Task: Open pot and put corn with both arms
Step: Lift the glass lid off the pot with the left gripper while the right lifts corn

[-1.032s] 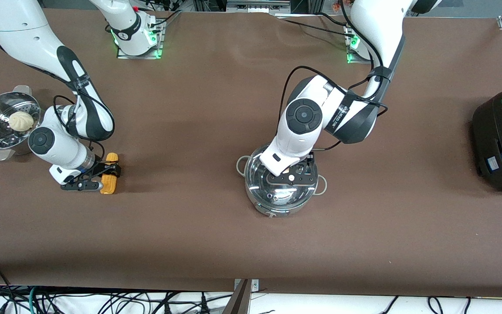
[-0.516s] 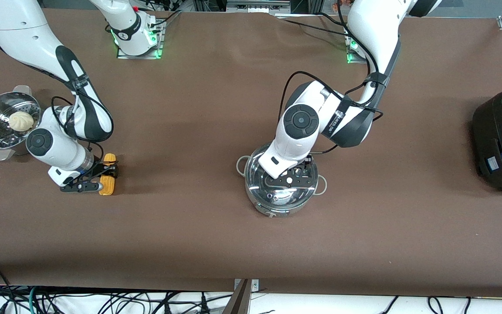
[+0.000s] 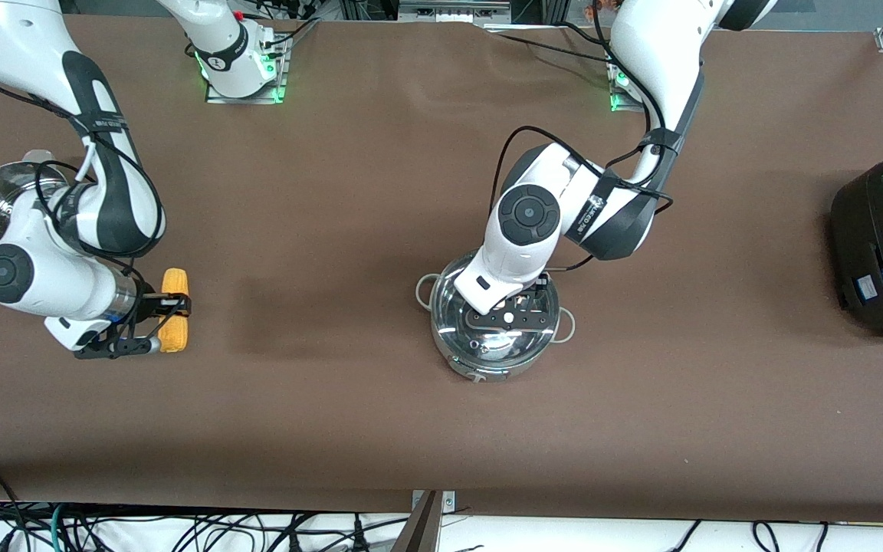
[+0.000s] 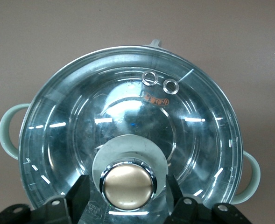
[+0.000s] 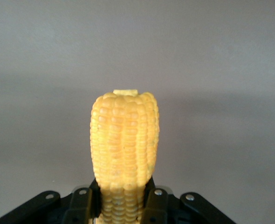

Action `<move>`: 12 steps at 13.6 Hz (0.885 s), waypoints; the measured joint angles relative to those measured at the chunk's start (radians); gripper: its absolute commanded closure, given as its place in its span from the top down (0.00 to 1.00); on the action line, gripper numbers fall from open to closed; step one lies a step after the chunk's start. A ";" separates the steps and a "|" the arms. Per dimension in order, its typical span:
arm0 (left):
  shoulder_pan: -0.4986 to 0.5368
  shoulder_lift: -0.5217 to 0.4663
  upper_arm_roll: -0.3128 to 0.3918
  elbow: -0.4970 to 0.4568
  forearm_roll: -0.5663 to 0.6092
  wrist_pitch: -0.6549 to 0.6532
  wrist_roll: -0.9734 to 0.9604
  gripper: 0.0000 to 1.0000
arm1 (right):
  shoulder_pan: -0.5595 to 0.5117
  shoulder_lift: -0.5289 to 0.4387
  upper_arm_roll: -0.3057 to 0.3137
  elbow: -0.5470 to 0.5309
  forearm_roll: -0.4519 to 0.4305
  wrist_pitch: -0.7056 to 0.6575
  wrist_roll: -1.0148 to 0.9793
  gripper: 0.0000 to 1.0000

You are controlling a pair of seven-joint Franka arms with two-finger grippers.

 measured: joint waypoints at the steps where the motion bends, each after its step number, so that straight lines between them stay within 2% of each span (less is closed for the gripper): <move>1: 0.000 0.000 0.000 0.000 0.000 0.000 0.000 0.58 | 0.001 0.000 0.001 0.019 0.000 -0.010 -0.007 0.00; 3: -0.001 0.001 0.002 0.000 0.000 0.000 0.000 0.57 | 0.002 -0.005 0.006 0.072 0.000 -0.047 -0.035 0.00; 6: -0.003 0.004 0.007 0.002 0.000 0.003 0.002 0.56 | 0.002 -0.055 0.013 0.209 0.002 -0.284 -0.044 0.00; 8: -0.003 0.009 0.008 0.002 0.000 0.007 0.002 0.45 | 0.002 -0.091 0.026 0.319 0.006 -0.446 -0.044 0.00; 10: -0.005 0.010 0.008 0.002 0.000 0.013 0.002 0.24 | 0.004 -0.109 0.039 0.388 0.008 -0.517 -0.044 0.00; 11: -0.005 0.010 0.008 0.002 0.000 0.013 0.002 0.09 | 0.006 -0.109 0.048 0.401 0.008 -0.526 -0.044 0.00; 12: -0.005 0.010 0.008 0.002 0.000 0.013 0.002 0.00 | 0.011 -0.106 0.052 0.402 0.008 -0.526 -0.044 0.00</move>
